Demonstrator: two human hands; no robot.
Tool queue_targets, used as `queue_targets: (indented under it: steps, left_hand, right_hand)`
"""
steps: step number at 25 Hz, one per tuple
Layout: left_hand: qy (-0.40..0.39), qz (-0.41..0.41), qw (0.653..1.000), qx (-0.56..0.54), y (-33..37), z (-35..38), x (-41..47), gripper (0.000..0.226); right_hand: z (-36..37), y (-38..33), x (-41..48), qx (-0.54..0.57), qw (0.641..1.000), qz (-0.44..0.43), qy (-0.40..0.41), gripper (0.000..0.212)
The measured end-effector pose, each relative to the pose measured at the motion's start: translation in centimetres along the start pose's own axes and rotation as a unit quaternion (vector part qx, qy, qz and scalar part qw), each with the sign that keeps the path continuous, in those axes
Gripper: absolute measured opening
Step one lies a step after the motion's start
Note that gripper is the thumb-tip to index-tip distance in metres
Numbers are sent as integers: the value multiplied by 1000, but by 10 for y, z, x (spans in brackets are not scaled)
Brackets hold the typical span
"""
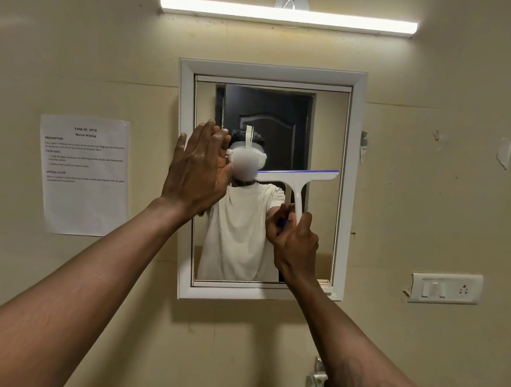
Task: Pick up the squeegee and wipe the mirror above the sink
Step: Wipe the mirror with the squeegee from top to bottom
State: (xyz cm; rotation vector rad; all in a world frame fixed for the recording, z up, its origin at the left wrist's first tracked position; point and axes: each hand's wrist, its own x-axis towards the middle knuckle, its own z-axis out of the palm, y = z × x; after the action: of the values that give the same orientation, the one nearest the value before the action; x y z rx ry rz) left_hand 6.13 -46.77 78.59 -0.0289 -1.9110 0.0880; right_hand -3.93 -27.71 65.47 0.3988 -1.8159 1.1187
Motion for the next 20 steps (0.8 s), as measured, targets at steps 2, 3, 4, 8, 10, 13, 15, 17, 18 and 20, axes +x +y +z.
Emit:
queue_targets:
  steps: [2,3,4,8,10,13,15,17,18,20]
  left_hand:
    - [-1,1,1000,-2,1,-3,-1,70]
    - [1,2,1000,-2,1,-6,-1,69]
    - [4,4,1000,-2,2,-10,1,69]
    - [14,5,1000,-7,1,-32,16,69]
    - [19,5,1000,-12,0,-41,23,69]
    - [15,-3,1000,-14,-6,-51,28,67]
    - [11,-2,1000,-10,-12,-55,30,67]
    - [10,-5,1000,-5,-18,-59,31,67]
    - [11,-6,1000,-4,-20,-61,33,67]
    - [10,-5,1000,0,-24,-64,35,68]
  right_hand:
    - [-4,-2,-5,43,999,21,-13,28]
    - [-7,-6,-5,47,999,20,-12,27]
    - [-9,-13,-3,42,999,9,-9,25]
    - [-5,-51,35,88,994,-51,29,13]
    - [-1,-75,62,59,996,-56,42,30]
    - [6,-105,88,114,990,-61,62,47]
    - [11,-121,99,123,988,-59,73,39]
    - [19,-132,105,122,989,-48,71,33]
    - [23,-135,106,119,990,-39,61,32]
    - [26,-140,106,113,992,-28,44,31]
